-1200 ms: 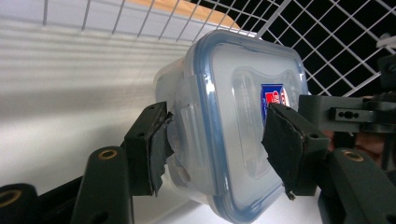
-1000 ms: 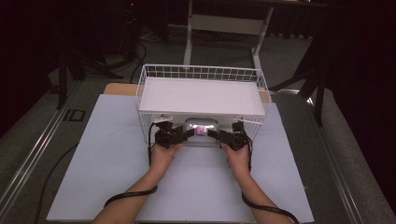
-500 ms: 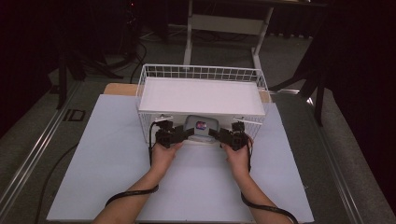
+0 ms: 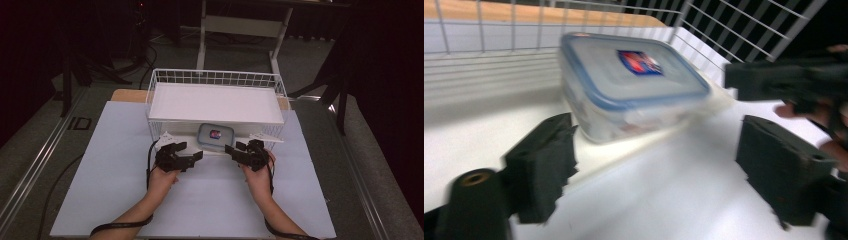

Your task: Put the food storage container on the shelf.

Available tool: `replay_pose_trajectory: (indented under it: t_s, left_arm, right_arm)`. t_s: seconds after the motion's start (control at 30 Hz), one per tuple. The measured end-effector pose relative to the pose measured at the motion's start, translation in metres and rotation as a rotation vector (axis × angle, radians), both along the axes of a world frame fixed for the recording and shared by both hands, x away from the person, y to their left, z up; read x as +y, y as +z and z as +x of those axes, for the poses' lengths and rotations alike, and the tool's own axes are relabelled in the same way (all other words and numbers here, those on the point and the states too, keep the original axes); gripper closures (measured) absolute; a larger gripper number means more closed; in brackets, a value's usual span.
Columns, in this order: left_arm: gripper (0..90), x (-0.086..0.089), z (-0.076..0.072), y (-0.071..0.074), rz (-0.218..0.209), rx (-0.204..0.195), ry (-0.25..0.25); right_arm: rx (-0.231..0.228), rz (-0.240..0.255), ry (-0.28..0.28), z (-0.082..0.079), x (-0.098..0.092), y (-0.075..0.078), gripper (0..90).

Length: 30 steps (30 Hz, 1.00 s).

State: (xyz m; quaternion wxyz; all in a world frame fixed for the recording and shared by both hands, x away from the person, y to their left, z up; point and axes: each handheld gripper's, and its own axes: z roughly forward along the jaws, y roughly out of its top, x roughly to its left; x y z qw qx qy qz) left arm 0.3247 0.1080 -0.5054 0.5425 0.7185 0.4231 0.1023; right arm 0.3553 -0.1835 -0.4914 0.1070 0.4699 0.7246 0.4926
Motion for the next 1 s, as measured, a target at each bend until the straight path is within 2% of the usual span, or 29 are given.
replay_pose_trajectory:
  t_s: [0.07, 0.1, 0.13, 0.17, 0.23, 0.27, 0.3, 0.33, 0.4, 0.47, 0.57, 0.67, 0.77, 0.9, 1.0]
  left_arm:
    - [14.0, 0.004, -0.012, 0.004, 0.000, -0.019, -0.007]
    - [9.4, 0.004, -0.012, 0.004, 0.000, -0.019, -0.007]
    - [9.4, 0.007, -0.022, 0.007, 0.029, -0.047, 0.009]
    - [1.4, 0.009, -0.030, 0.010, 0.056, -0.072, 0.048]
    - [1.4, 0.015, -0.041, 0.014, 0.060, -0.106, 0.098]
    - [1.3, 0.017, -0.046, 0.015, 0.064, -0.115, 0.114]
    - [1.3, 0.020, -0.050, 0.016, 0.060, -0.127, 0.123]
    - [1.4, 0.022, -0.054, 0.016, 0.053, -0.139, 0.124]
    - [1.4, 0.025, -0.059, 0.013, 0.046, -0.158, 0.130]
    - [1.4, 0.028, -0.060, 0.007, 0.040, -0.149, 0.122]
    - [1.4, 0.027, -0.064, -0.004, 0.036, -0.122, 0.124]
    - [1.4, 0.022, -0.068, -0.012, 0.077, -0.105, 0.091]
    - [1.4, 0.019, -0.070, -0.013, 0.092, -0.120, 0.075]
    - [1.4, 0.021, -0.069, -0.012, 0.062, -0.118, 0.081]
    - [1.4, 0.022, -0.069, -0.012, 0.061, -0.116, 0.086]
  right_arm:
    - [0.003, -0.011, 0.015, -0.004, 0.003, -0.002, 52.8]
    - [0.003, -0.011, 0.015, -0.004, 0.003, -0.002, 52.8]
    - [0.006, -0.018, 0.023, -0.006, 0.005, -0.004, 55.3]
    - [0.014, -0.024, 0.037, -0.008, 0.008, -0.007, 60.6]
    - [0.028, -0.055, 0.058, -0.008, 0.013, -0.011, 71.5]
    - [0.050, -0.084, 0.086, -0.008, 0.019, -0.015, 79.0]
    - [0.050, -0.084, 0.086, -0.008, 0.019, -0.015, 88.2]
    - [0.058, -0.097, 0.096, -0.007, 0.021, -0.017, 89.9]
    - [0.076, -0.114, 0.105, -0.005, 0.026, -0.020, 90.0]
    - [0.073, -0.130, 0.099, -0.003, 0.030, -0.023, 90.0]
    - [0.087, -0.124, 0.077, 0.004, 0.032, -0.026, 90.0]
    - [0.090, -0.114, 0.059, 0.010, 0.032, -0.027, 90.0]
    - [0.086, -0.112, 0.045, 0.015, 0.031, -0.027, 89.9]
    - [0.076, -0.106, 0.034, 0.018, 0.031, -0.025, 89.9]
    - [0.074, -0.101, 0.036, 0.021, 0.032, -0.024, 89.9]
